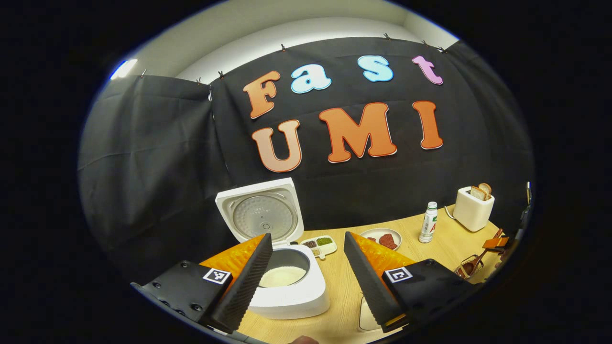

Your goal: Close the left gripper, press the button to open the rice cooker; take a wooden spoon from the chopstick holder with the right hand, scoop a spoonful of rice and pour it into the rice cooker, then put the wooden spoon back into the chopstick holder.

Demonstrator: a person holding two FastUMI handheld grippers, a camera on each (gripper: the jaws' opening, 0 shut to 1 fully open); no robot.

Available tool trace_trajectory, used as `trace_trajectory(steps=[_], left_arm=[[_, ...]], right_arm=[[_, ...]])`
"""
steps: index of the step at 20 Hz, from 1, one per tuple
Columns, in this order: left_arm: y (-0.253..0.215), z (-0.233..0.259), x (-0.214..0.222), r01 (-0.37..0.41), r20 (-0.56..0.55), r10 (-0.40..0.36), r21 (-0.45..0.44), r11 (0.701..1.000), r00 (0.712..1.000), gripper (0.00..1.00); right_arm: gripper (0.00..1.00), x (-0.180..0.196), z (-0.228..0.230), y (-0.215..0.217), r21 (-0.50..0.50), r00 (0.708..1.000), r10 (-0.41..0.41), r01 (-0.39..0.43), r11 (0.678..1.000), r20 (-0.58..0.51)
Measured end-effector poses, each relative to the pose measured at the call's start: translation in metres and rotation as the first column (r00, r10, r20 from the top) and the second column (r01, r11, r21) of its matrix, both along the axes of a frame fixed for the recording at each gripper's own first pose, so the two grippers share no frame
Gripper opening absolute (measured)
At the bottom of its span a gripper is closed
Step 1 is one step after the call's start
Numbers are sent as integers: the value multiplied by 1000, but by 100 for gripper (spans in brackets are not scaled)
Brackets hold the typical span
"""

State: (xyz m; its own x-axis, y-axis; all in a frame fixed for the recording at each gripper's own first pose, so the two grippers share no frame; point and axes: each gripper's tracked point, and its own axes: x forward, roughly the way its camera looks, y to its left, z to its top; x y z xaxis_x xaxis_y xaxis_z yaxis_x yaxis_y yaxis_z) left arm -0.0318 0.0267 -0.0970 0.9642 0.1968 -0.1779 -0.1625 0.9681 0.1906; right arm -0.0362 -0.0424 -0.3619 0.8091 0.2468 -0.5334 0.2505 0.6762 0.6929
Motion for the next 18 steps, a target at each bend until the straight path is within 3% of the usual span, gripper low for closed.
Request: trace_trajectory(steps=[1, 2, 4, 6, 13, 18], left_arm=[[2, -1, 1, -5, 0, 5, -3, 1000, 1000, 100], [7, -1, 4, -12, 2, 12, -4, 1000, 1000, 100], [19, 1, 11, -28, 8, 29, -20, 999, 1000, 100], [37, 4, 20, -55, 14, 56, -49, 997, 998, 100], [104, 17, 85, -111, -21, 109, -207, 972, 994, 100], [154, 34, 138, -146, -29, 143, -255, 956, 989, 99]], right_arm=[[55, -2, 1, -7, -26, 1000, -2, 1, 1000, -7], [71, -4, 3, -15, -52, 1000, -2, 1, 999, -10], [86, -10, 9, -29, -107, 1000, 5, -7, 994, -20], [92, -17, 21, -44, -160, 1000, 7, -10, 987, -17], [94, -20, 118, -84, -375, 991, 24, 27, 927, 133], [94, -31, 175, -97, -428, 977, 3, 91, 899, 214]])
